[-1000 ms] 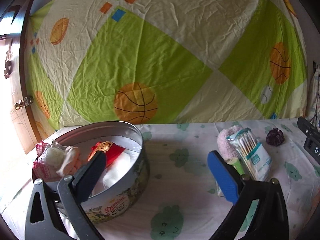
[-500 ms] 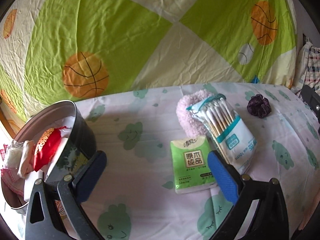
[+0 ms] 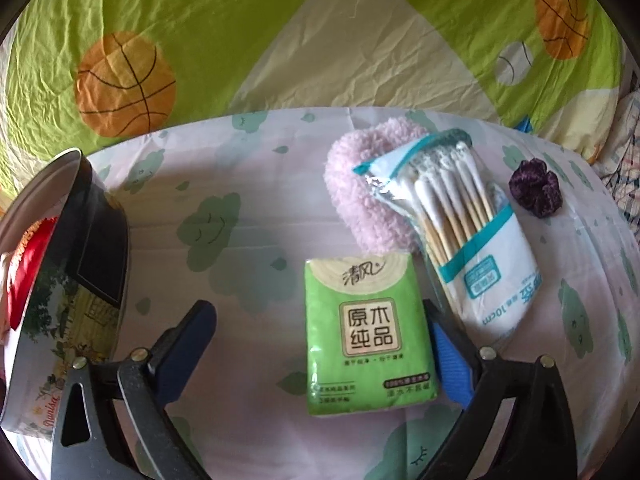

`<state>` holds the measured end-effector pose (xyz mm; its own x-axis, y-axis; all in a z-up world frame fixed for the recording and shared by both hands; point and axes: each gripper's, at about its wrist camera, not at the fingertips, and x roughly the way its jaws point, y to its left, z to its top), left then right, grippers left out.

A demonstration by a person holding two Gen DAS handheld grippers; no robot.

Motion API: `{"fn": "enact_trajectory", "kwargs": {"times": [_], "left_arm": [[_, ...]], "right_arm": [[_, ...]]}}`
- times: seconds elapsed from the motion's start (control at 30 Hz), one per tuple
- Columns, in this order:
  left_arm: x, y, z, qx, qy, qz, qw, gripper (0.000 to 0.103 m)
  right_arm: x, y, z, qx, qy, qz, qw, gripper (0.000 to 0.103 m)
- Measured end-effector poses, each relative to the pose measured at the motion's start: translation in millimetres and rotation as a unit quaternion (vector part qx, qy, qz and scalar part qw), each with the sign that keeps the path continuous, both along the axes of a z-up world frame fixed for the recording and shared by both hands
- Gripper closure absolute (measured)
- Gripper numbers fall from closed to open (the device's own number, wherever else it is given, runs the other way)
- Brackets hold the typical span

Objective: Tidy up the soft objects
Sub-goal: 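Grasp the green tissue pack with the left tool while the right tool grasps the cotton swab pack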

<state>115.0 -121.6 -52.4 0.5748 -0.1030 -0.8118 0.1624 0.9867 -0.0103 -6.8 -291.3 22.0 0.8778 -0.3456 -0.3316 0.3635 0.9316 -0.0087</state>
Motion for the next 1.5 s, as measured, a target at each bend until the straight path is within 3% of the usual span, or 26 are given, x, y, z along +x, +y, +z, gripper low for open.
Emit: {"fn": "enact_trajectory", "kwargs": {"times": [0.03, 0.23, 0.47, 0.67, 0.8, 0.93, 1.03, 1.2, 1.33, 1.37, 1.5], "left_arm": [[1.4, 3.4, -1.3, -0.015, 0.006, -0.001, 0.9999, 0.011], [-3.7, 13.4, 5.6, -0.036, -0.012, 0.015, 0.9992, 0.054], [-7.1, 28.5, 11.7, -0.088, -0.024, 0.014, 0.9957, 0.055], [-38.0, 41.6, 38.6, -0.079, -0.104, 0.011, 0.9914, 0.055], [-60.3, 55.8, 62.5, -0.077, -0.173, 0.012, 0.9819, 0.054], [-72.1, 60.8, 73.5, -0.045, -0.234, 0.011, 0.9712, 0.054], [-70.7, 63.9, 74.0, -0.049, -0.232, 0.006, 0.9713, 0.054], [-65.8, 69.3, 70.5, -0.052, -0.225, 0.018, 0.9728, 0.054], [-63.9, 70.7, 68.6, -0.054, -0.221, 0.022, 0.9736, 0.054], [-63.2, 70.4, 68.2, -0.054, -0.219, 0.022, 0.974, 0.054], [-62.2, 69.0, 66.0, -0.05, -0.215, 0.022, 0.9751, 0.054]], "right_arm": [[0.4, 0.1, -0.5, 0.0, 0.002, 0.0, 1.0, 0.023], [5.6, 0.5, -4.5, 0.008, 0.018, 0.005, 1.0, 0.023], [9.7, -5.6, -8.2, 0.033, 0.029, 0.017, 0.999, 0.023], [14.5, 0.9, -12.8, 0.055, 0.04, 0.065, 0.996, 0.023], [21.5, 17.2, -18.9, 0.058, 0.064, 0.123, 0.989, 0.023], [29.2, 34.2, -21.6, 0.061, 0.076, 0.155, 0.983, 0.023], [45.3, 45.0, -29.7, 0.075, 0.108, 0.171, 0.976, 0.023], [69.9, 65.3, -40.0, 0.033, 0.164, 0.173, 0.971, 0.023], [88.2, 72.8, -54.8, 0.025, 0.223, 0.182, 0.957, 0.024], [91.3, 73.2, -57.7, 0.025, 0.234, 0.182, 0.955, 0.036], [89.9, 71.4, -57.3, 0.028, 0.232, 0.182, 0.955, 0.051]]}}
